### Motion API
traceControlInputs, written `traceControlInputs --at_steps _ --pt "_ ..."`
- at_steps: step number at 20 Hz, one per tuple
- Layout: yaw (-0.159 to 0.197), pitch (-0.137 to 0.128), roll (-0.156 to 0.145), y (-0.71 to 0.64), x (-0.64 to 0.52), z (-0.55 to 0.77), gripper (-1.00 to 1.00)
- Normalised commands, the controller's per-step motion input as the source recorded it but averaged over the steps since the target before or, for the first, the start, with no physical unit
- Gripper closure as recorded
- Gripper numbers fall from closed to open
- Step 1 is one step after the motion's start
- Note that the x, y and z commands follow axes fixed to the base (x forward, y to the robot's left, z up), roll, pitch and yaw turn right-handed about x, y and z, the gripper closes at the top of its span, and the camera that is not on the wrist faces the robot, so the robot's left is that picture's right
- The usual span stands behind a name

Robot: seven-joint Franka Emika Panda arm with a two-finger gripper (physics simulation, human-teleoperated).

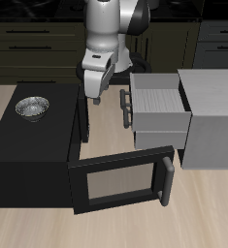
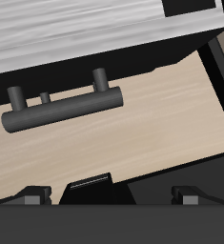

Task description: Close the top drawer of the white cabinet

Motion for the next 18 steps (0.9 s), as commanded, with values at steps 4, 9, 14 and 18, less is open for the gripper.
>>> traceControlInputs --at_steps 4,9,14,18 --pt "-0.002 0.005 0.026 0.11 0.11 -0.18 -1.0" --pt "0.009 -0.002 0.029 0.15 0.09 -0.08 -1.0" --pt "-0.01 -0.028 0.045 0.26 0.07 0.05 -1.0" --pt "-0.007 -0.035 0.055 0.31 0.06 0.06 -1.0"
